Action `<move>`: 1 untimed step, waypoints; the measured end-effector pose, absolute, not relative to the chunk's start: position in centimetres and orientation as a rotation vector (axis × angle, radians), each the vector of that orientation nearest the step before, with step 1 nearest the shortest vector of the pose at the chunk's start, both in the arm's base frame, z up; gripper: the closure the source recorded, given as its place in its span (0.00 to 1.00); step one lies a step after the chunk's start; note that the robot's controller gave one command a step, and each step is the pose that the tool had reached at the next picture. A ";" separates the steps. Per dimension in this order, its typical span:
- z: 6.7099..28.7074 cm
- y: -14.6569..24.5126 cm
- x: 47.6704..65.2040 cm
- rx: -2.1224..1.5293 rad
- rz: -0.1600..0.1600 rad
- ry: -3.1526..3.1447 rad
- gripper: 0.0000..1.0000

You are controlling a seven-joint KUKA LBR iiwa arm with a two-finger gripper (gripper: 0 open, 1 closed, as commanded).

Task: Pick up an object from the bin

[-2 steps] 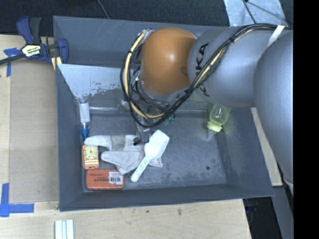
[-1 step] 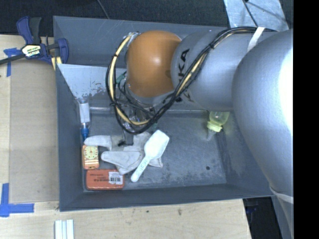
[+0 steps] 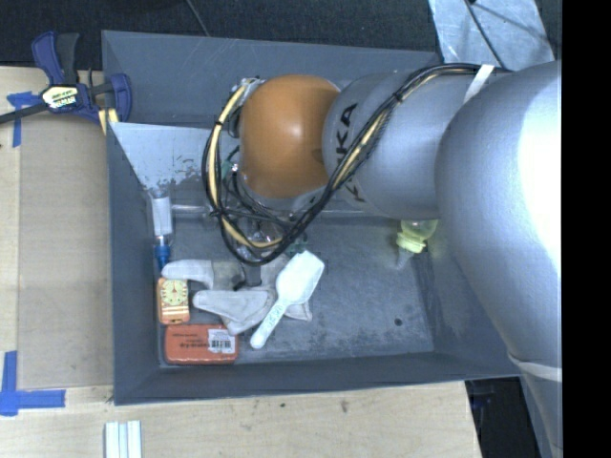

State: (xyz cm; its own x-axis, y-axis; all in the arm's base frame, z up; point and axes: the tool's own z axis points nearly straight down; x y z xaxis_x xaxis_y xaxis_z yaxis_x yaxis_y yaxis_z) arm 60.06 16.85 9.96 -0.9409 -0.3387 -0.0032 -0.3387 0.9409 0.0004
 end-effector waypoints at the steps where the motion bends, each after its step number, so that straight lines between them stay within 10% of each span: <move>1: 7.2 13.9 60.9 -0.573 0.005 3.086 1.00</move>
Offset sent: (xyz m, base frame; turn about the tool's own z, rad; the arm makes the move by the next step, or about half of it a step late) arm 0.0000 0.0000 0.0000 0.0000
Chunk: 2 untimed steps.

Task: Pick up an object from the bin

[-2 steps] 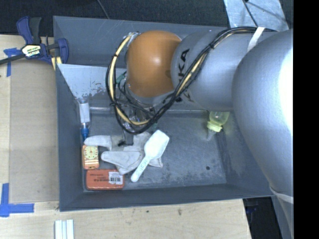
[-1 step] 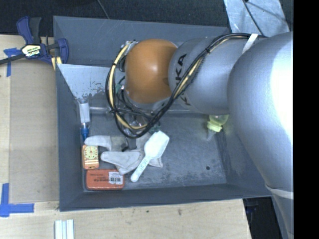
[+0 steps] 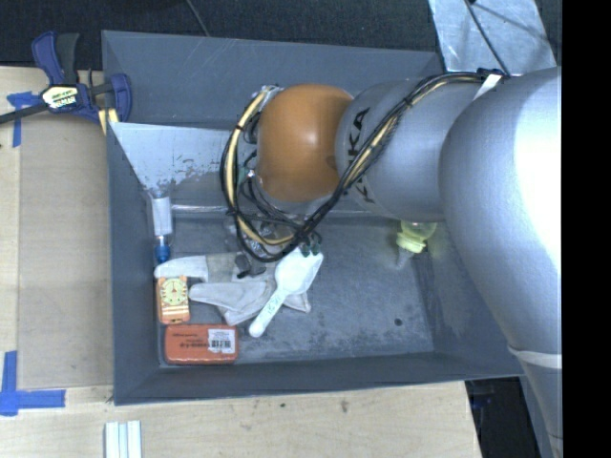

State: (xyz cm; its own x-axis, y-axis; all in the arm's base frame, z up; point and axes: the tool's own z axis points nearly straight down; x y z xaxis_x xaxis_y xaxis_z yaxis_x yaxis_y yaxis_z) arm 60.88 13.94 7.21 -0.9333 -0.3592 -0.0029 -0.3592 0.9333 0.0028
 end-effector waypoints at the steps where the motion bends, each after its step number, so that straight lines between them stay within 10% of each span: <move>1: 7.2 13.9 60.9 -0.573 0.005 3.087 1.00; 2: 7.5 13.9 60.8 -0.572 0.006 3.087 1.00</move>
Offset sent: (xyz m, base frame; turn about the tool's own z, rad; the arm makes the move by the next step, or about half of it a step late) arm -0.0002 0.0000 0.0375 0.0000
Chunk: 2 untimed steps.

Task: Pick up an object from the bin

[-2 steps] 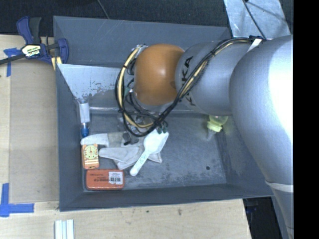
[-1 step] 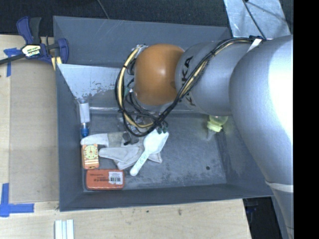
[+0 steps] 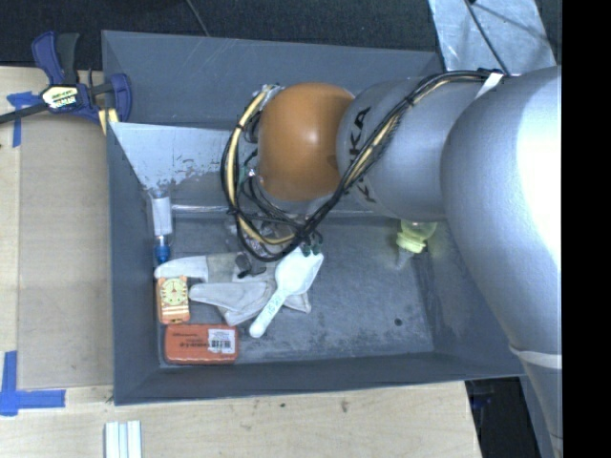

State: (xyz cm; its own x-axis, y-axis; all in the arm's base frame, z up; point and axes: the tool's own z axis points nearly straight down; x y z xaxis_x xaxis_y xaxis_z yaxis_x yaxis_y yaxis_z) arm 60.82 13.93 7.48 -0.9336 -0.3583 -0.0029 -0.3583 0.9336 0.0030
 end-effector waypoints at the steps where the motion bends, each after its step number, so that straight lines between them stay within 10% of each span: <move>1: 8.5 13.9 60.8 -0.572 0.003 3.087 1.00; 2: 9.5 13.9 60.9 -0.571 0.003 3.086 1.00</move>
Offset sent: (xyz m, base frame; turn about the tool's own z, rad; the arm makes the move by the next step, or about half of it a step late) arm -0.0001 0.0001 0.0024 0.0000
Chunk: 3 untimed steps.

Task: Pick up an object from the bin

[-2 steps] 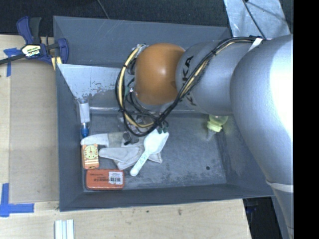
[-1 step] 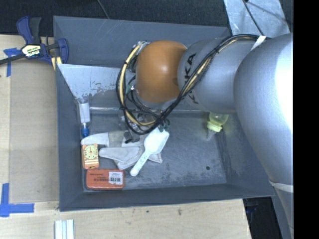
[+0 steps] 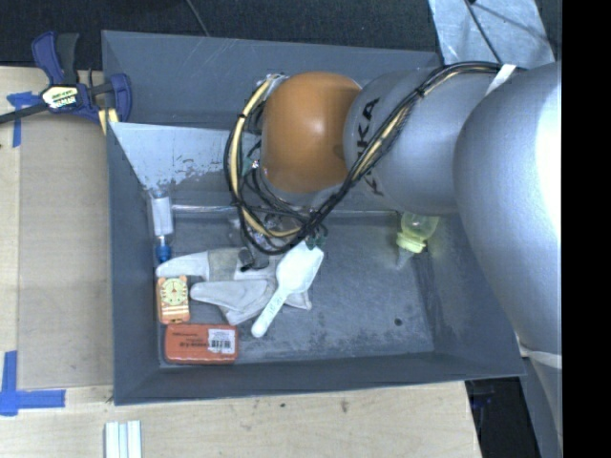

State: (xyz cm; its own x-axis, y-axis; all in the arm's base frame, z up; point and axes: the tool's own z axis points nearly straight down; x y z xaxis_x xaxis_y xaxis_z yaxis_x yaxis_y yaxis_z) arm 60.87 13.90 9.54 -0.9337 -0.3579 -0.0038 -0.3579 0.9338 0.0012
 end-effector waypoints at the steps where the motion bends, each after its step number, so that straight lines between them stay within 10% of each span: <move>1: 10.5 13.9 60.8 -0.571 0.002 3.089 1.00; 3: 13.0 13.9 60.8 -0.569 0.001 3.089 1.00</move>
Offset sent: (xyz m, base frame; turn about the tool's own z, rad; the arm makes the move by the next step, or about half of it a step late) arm -0.0002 -0.0001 0.0338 0.0000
